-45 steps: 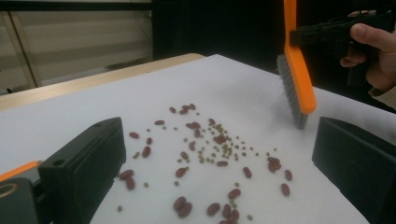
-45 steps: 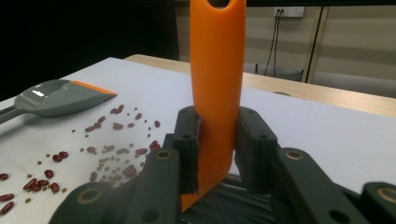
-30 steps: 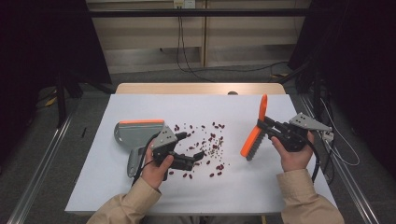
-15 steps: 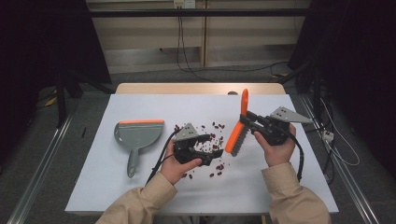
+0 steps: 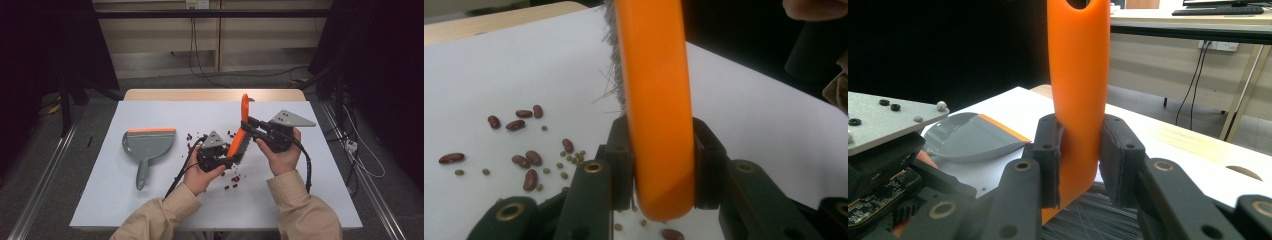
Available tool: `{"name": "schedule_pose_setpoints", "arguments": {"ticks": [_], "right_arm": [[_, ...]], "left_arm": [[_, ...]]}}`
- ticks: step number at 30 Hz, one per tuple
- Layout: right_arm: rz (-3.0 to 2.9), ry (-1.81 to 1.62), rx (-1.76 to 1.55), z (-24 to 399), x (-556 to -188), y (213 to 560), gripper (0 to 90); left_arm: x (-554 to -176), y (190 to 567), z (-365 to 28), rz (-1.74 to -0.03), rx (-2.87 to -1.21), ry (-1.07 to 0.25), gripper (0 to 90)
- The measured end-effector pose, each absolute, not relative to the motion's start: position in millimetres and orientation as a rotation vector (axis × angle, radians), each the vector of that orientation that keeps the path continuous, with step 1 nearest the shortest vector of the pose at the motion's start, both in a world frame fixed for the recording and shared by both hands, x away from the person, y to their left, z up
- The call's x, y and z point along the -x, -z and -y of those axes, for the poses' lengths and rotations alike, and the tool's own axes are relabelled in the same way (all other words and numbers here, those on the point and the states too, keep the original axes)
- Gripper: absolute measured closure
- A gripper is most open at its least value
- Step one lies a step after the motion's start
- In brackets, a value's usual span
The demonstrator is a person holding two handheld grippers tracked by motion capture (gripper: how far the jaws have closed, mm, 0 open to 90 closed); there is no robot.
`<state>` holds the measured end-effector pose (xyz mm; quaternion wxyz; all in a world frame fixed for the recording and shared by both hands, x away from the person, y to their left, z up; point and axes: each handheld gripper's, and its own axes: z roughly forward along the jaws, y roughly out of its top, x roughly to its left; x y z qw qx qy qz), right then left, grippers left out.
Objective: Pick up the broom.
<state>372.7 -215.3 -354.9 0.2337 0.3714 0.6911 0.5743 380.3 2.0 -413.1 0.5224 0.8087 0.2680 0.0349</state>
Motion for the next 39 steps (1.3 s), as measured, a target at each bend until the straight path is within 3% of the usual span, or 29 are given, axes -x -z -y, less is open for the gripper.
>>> {"name": "schedule_pose_setpoints", "arguments": {"ticks": [5,7,8,12,13,23,25,32,33,35,36,39], "right_arm": [[-1.885,-1.573,-1.028,208,-374,353,70.1],[-1.879,-1.577,-1.04,205,-375,353,60.7],[-1.888,-1.558,-1.043,200,-376,354,49.0],[-1.851,-1.534,-1.078,194,-373,357,41.0],[-1.816,-1.532,-1.139,192,-371,359,35.6],[-1.836,-1.562,-1.329,174,-374,375,35.1],[-1.789,-1.592,-1.426,166,-379,379,30.7],[-1.717,-1.597,-1.507,156,-383,376,38.3],[-1.715,-1.611,-1.527,152,-384,374,45.2],[-1.715,-1.61,-1.526,152,-383,373,47.2],[-1.719,-1.617,-1.54,151,-384,372,52.3],[-1.741,-1.682,-1.579,153,-387,370,69.3]], "left_arm": [[-381,412,-10,-0.692,-1.906,-0.128,70.1],[-381,411,-12,-0.702,-1.889,-0.143,70.2],[-382,410,-13,-0.707,-1.881,-0.152,70.3],[-384,409,-18,-0.742,-1.861,-0.194,70.4],[-384,409,-19,-0.752,-1.851,-0.204,70.4],[-381,407,-21,-0.771,-1.836,-0.322,70.5],[-375,406,-18,-0.753,-1.833,-0.368,69.2],[-358,400,-7,-0.637,-1.837,-0.504,63.6],[-357,399,-6,-0.63,-1.84,-0.522,62.7],[-358,398,-7,-0.639,-1.834,-0.521,62.5],[-357,398,-7,-0.633,-1.838,-0.551,61.2],[-359,401,-2,-0.628,-1.86,-0.536,44.7]]}}
